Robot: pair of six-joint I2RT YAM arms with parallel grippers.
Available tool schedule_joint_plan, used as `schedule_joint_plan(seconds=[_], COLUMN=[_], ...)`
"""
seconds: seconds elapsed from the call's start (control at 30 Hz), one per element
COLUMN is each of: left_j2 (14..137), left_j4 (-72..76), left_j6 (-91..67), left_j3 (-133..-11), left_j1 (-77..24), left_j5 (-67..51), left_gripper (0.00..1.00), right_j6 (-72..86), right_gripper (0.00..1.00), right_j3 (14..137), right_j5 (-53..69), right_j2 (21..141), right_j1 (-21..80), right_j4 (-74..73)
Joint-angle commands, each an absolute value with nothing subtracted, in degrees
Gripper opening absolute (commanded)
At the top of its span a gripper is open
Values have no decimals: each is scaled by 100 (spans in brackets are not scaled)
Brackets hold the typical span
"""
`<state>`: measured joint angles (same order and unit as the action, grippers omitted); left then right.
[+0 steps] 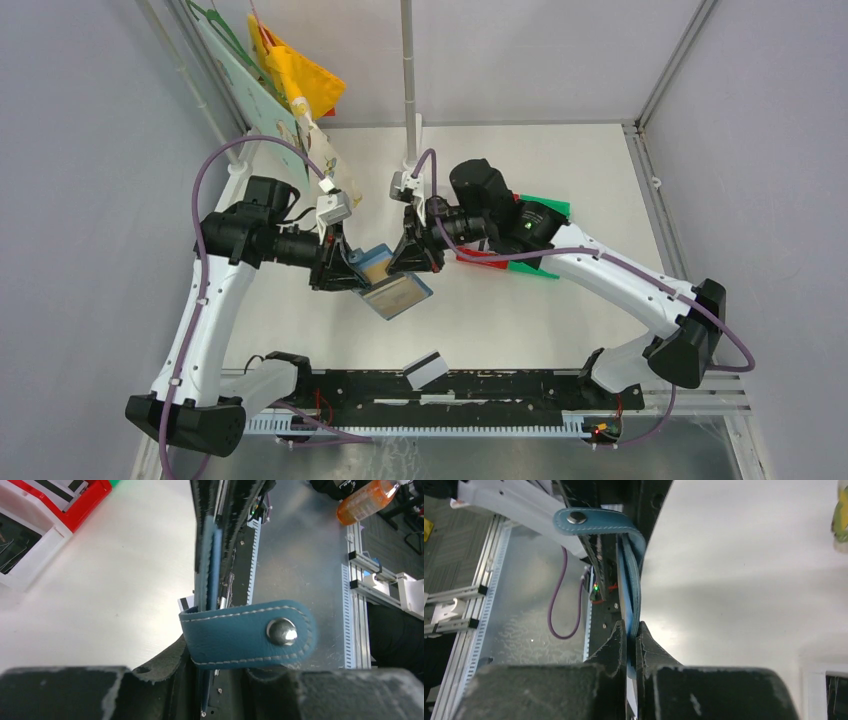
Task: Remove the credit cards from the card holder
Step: Remove the credit card from the card holder.
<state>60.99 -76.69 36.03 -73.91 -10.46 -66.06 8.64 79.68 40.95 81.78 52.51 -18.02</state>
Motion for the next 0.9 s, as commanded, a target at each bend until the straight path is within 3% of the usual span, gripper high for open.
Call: schedule_joint_plan(seconds=[0.0,0.2,0.47,0.57,0.6,0.67,0.73,0.8,0.87], left_j2=[5851,5683,5556,5581,5589,5598,5575,5524,5425], left_j4=[-8347,-7939,-7434,-7372,-7276,-6996,-6463,-5734,-4917], left_j6=[4555,4284,3833,3747,3597,3230,2589,1707,708], left_j3=[-7692,-7438,-7195,-7127,-7087,-7008,-6875,-6732,-6637], left_j1=[-1037,-1042,-1040,-1033,-1037,-1044,-1028,-1022,-1011], left_j5=[-6897,-6997,-7185,-7368,-7419,-7461,-7444,-7316,-7042], left_gripper=[34,37,32,18,12,3,2,2,2], right_j6=[55,51,-376,-345,-303,-130,-10,403,832], right_gripper=[0,0,0,0,2,23,28,44,52], right_j3=[8564,9009,9690,9873,9907,9921,9815,9665,9282], right_j5=[4065,4067,3930,3929,3911,3824,3759,3471,3118], right_j2=[8354,8600,9014,9145,9158,9112,8972,8770,8423], right_j1=[5288,5393,5600,5634,5634,5620,5595,5492,5251], right_j4=[-2909,-3141,-3686,-3667,-3606,-3350,-2983,-2538,-2024])
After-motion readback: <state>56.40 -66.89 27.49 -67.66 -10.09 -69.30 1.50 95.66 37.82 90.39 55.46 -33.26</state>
